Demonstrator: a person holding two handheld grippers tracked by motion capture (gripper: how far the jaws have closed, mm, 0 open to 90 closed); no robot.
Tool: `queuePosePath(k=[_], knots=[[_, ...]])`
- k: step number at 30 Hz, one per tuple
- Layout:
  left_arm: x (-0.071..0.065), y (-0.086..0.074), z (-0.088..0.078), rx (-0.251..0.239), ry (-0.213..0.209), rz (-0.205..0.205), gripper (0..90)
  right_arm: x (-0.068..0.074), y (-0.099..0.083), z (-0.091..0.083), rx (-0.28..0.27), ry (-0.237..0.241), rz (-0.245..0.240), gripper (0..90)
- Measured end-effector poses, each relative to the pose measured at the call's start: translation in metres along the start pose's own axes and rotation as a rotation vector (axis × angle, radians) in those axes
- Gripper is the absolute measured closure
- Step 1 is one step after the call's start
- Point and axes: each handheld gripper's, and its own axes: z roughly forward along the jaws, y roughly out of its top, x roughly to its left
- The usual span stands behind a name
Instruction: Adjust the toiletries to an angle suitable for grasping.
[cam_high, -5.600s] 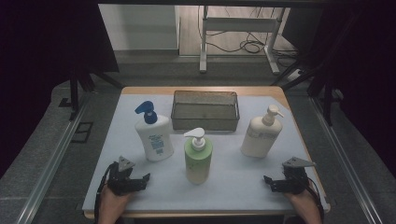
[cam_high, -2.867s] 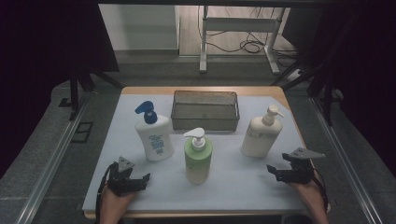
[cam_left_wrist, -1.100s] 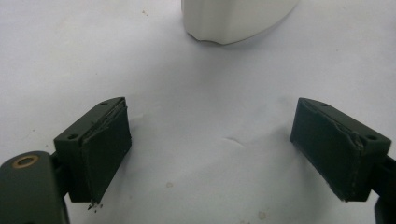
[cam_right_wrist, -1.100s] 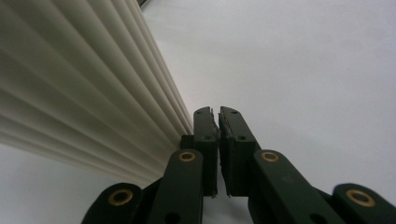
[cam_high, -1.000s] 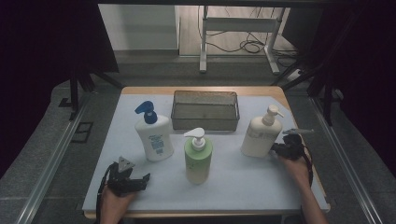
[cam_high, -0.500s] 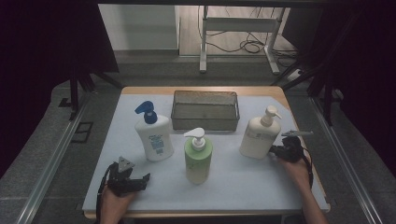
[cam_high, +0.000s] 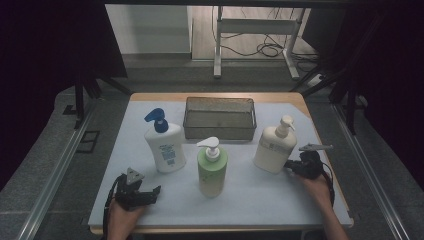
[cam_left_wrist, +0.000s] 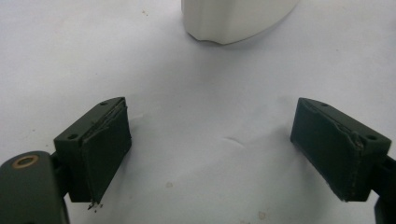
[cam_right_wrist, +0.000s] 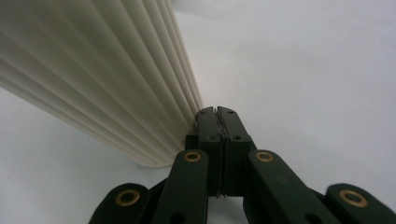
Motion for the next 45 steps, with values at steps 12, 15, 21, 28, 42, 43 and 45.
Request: queuePosePath(k=[12,15,21,28,42,43,45], knots=[[0.0,0.0,0.0,0.0,0.0,-0.001,12.0,0.013,-0.006,0.0,0.018,0.014,-0.024,87.9],[0.0,0.0,0.0,0.0,0.0,0.0,12.0,0.017,-0.007,-0.001,0.021,0.014,-0.022,87.4],[0.0,0.0,0.0,0.0,0.0,0.0,12.0,0.026,-0.009,-0.002,0.027,0.021,-0.04,86.8],[0.0,0.0,0.0,-0.001,0.001,0.0,12.1,0.031,-0.011,-0.002,0.029,0.024,-0.048,86.4],[0.0,0.0,0.0,0.0,0.001,0.0,12.1,0.036,-0.012,-0.002,0.032,0.026,-0.071,83.1],[0.0,0.0,0.0,0.0,0.001,0.001,12.1,0.036,-0.012,-0.002,0.032,0.025,-0.076,81.5],[0.0,0.0,0.0,-0.001,0.001,0.0,12.1,0.036,-0.013,-0.003,0.027,0.015,-0.08,78.3]])
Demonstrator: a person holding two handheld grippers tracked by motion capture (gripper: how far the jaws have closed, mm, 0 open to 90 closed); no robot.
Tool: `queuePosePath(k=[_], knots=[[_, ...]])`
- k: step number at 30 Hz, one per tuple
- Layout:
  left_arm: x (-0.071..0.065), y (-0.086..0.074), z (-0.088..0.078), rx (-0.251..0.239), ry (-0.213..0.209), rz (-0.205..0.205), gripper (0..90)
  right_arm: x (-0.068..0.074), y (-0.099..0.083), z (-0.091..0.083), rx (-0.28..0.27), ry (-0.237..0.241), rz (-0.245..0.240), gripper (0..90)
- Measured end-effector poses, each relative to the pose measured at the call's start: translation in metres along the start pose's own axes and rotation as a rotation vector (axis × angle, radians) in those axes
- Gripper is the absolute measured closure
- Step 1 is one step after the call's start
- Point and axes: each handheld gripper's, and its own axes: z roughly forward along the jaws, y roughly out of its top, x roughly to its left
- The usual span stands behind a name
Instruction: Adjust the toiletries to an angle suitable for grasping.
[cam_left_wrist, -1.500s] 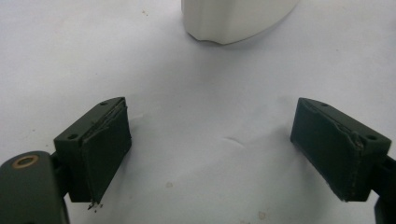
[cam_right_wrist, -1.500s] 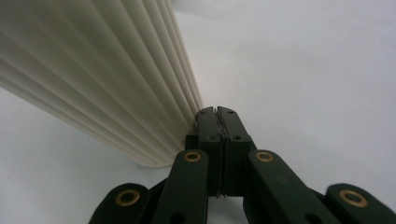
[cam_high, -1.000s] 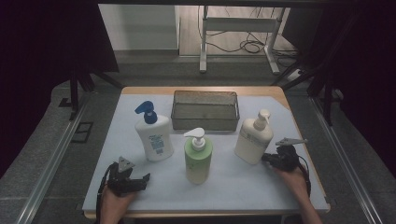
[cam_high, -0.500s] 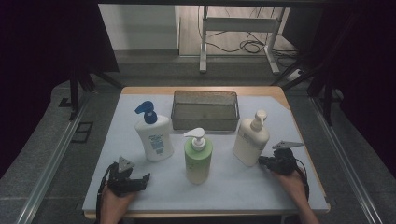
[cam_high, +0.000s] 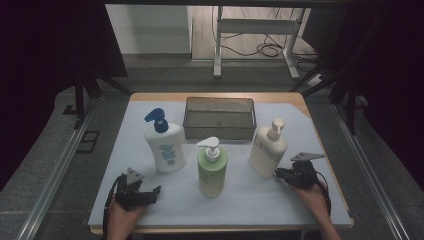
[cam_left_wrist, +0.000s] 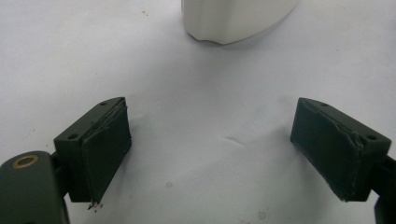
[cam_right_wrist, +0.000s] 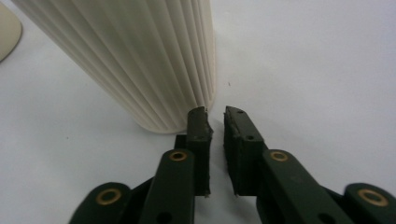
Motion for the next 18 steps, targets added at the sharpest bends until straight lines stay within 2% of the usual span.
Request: queuePosePath(k=[4,5,7,8,10,11,12,14,15,18], knots=[[0.0,0.0,0.0,0.0,0.001,0.0,12.1,-0.001,-0.003,-0.004,-0.007,-0.023,-0.006,64.6],[0.0,0.0,0.0,0.0,0.001,0.0,12.1,-0.001,-0.003,-0.004,-0.007,-0.023,-0.006,64.6],[0.0,0.0,0.0,0.0,0.001,0.001,12.1,-0.001,-0.006,-0.008,-0.011,-0.028,0.004,55.5],[0.0,0.0,0.0,0.0,0.001,0.001,12.1,-0.001,-0.006,-0.008,-0.011,-0.028,0.004,55.5],[0.0,0.0,0.0,0.0,0.001,0.001,12.1,-0.001,-0.008,-0.011,-0.014,-0.04,0.006,49.3],[0.0,0.0,0.0,0.0,0.001,0.0,12.1,-0.001,-0.011,-0.013,-0.018,-0.046,0.0,43.5],[0.0,0.0,0.0,0.0,0.001,0.0,12.1,-0.001,-0.011,-0.013,-0.018,-0.046,0.0,43.5],[0.0,0.0,0.0,-0.001,0.001,0.0,12.1,0.0,-0.014,-0.016,-0.017,-0.053,-0.005,39.2],[0.0,0.0,0.0,-0.001,0.001,0.0,12.1,0.002,-0.016,-0.017,-0.018,-0.056,-0.009,34.2],[0.0,0.0,0.0,0.0,0.001,0.0,12.1,0.003,-0.019,-0.019,-0.017,-0.058,-0.019,30.2]])
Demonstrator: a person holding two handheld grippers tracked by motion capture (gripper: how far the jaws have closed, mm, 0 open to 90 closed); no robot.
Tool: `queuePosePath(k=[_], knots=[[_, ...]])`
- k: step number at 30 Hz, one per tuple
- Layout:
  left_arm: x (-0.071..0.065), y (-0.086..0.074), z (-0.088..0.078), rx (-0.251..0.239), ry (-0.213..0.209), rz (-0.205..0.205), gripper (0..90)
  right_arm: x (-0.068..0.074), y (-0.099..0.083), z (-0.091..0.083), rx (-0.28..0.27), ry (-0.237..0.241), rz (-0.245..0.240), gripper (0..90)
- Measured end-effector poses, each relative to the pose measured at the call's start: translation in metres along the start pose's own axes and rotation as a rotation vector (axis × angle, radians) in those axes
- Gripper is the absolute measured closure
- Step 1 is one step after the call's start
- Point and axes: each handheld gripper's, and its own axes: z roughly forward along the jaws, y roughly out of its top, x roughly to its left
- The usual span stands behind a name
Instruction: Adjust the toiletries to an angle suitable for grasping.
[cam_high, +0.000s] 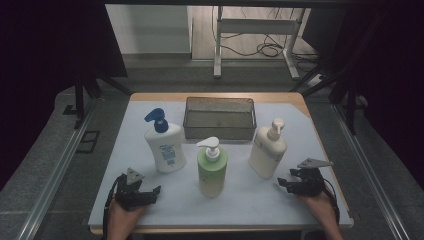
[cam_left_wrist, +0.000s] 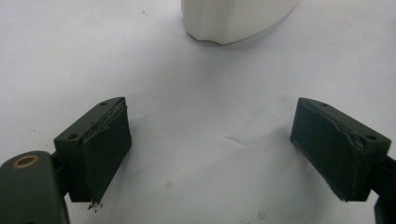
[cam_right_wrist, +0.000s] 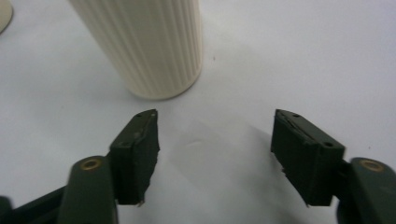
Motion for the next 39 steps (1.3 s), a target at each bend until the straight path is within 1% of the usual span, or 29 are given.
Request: queuePosePath(k=[1,3,4,5,7,9,13,14,16,17,19,22,25,29,31,35,36,39], knots=[[0.0,0.0,0.0,0.0,0.0,0.0,12.1,0.002,-0.002,-0.002,0.004,-0.01,-0.011,26.2],[0.0,0.0,0.0,0.0,0.0,0.0,12.1,0.002,-0.003,-0.002,0.004,-0.011,-0.015,25.2],[0.0,0.0,0.0,0.0,-0.001,0.0,12.1,0.003,-0.004,-0.004,-0.003,-0.009,-0.019,22.1],[0.0,0.0,0.0,0.0,-0.001,0.0,12.1,0.003,-0.004,-0.004,-0.003,-0.009,-0.019,22.1],[0.0,0.0,0.0,0.0,-0.001,0.0,12.1,0.004,-0.005,-0.006,-0.012,0.001,-0.021,19.8],[0.0,0.0,0.0,0.0,-0.001,0.0,12.1,0.006,-0.006,-0.008,-0.031,0.009,-0.03,15.2],[0.0,0.0,0.0,0.0,-0.001,0.0,12.1,0.008,-0.004,-0.011,-0.042,0.02,-0.034,13.7],[0.0,0.0,0.0,0.0,-0.001,0.0,12.1,0.01,-0.003,-0.013,-0.05,0.039,-0.043,12.9],[0.0,0.0,0.0,0.0,-0.001,0.0,12.1,0.011,-0.002,-0.013,-0.051,0.047,-0.049,12.2],[0.0,0.0,0.0,0.0,-0.001,0.0,12.1,0.014,0.0,-0.014,-0.06,0.049,-0.062,10.1],[0.0,0.0,0.0,0.0,-0.001,0.0,12.1,0.016,0.002,-0.015,-0.065,0.047,-0.072,9.0],[0.0,0.0,0.0,0.0,-0.001,0.0,12.1,0.018,0.004,-0.017,-0.076,0.042,-0.074,8.6],[0.0,0.0,0.0,0.0,-0.001,0.0,12.1,0.02,0.009,-0.02,-0.091,0.048,-0.082,8.4],[0.0,0.0,0.0,-0.001,0.0,0.0,12.1,0.021,0.012,-0.02,-0.096,0.056,-0.086,7.3],[0.0,0.0,0.0,-0.001,0.0,0.0,12.1,0.022,0.014,-0.02,-0.106,0.075,-0.091,5.9],[0.0,0.0,0.0,-0.001,0.0,0.0,12.1,0.024,0.018,-0.02,-0.113,0.079,-0.097,5.9],[0.0,0.0,0.0,-0.001,0.0,0.0,12.1,0.025,0.021,-0.022,-0.127,0.078,-0.101,5.9],[0.0,0.0,0.0,-0.001,0.0,-0.001,12.1,0.026,0.025,-0.024,-0.14,0.08,-0.112,5.8]])
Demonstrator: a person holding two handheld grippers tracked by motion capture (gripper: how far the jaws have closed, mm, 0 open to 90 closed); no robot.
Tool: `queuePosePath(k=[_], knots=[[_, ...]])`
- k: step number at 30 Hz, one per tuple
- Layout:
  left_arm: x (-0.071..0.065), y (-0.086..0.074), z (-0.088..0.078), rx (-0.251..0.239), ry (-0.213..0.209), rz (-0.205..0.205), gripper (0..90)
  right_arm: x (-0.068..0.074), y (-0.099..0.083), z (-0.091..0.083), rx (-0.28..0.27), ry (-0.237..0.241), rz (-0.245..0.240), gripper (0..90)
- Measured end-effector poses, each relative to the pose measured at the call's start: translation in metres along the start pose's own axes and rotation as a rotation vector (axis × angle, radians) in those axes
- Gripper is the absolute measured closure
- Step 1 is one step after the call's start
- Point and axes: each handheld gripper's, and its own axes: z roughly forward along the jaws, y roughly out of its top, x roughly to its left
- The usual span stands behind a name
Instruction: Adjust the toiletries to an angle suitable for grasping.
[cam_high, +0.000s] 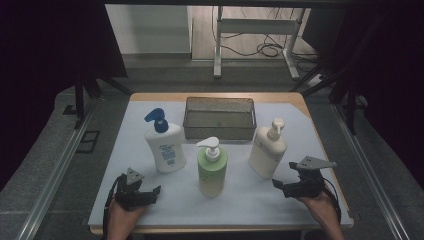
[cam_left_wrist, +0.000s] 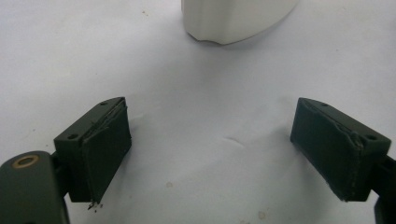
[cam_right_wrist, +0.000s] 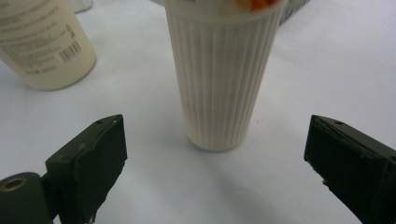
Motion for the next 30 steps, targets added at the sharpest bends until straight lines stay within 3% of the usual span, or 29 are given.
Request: queuePosePath(k=[14,30], knots=[[0.0,0.0,0.0,0.0,0.0,0.0,12.1,0.004,0.025,-0.003,-0.037,0.009,-0.014,5.2],[0.0,0.0,0.0,0.0,0.0,0.0,12.1,0.003,0.053,0.008,-0.067,-0.032,0.052,11.7]])
